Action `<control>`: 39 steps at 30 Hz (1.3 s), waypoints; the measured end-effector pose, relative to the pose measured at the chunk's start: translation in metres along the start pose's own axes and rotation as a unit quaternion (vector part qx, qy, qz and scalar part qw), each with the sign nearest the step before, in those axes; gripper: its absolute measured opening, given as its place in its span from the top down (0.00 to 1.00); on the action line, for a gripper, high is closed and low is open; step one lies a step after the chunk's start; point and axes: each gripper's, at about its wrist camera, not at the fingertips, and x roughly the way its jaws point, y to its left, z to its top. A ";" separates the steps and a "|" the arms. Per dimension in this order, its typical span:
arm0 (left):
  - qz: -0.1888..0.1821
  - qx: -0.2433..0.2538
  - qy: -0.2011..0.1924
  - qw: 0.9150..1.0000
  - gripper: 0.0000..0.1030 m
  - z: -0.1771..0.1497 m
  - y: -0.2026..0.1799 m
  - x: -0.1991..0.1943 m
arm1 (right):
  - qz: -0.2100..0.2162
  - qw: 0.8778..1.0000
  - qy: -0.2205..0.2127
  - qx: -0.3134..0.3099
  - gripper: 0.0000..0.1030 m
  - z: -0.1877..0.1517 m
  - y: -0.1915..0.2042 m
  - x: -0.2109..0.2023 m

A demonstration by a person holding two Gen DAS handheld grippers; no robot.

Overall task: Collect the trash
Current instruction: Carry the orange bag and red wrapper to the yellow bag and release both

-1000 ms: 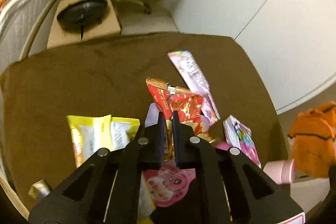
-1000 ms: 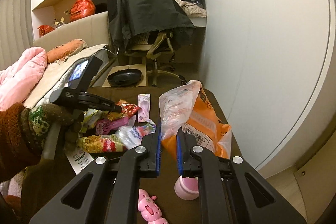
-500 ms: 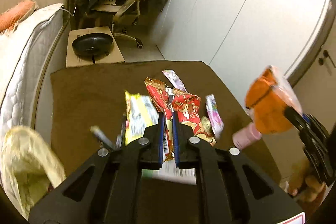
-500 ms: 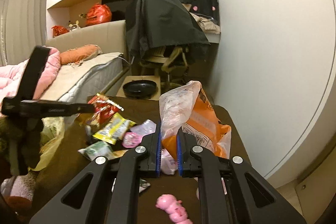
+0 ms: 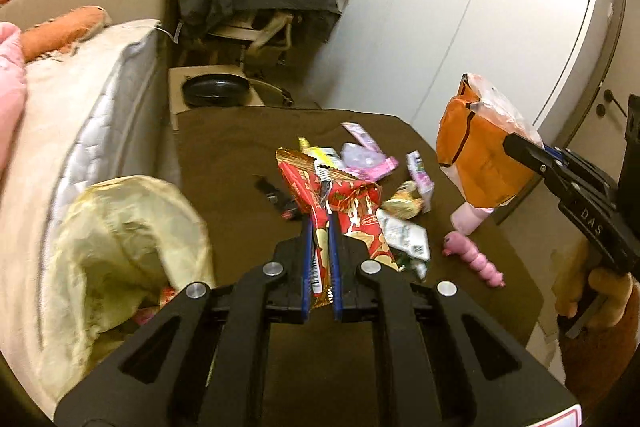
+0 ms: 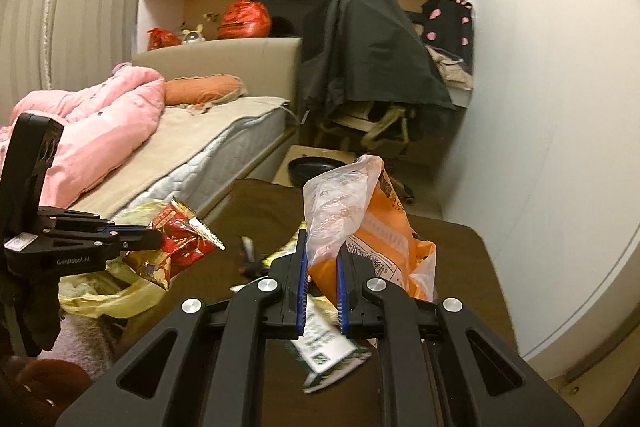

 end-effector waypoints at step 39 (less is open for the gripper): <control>0.098 -0.155 0.006 0.983 0.93 -0.083 0.224 -0.093 | 0.284 0.952 0.106 0.039 0.89 0.018 0.233 0.143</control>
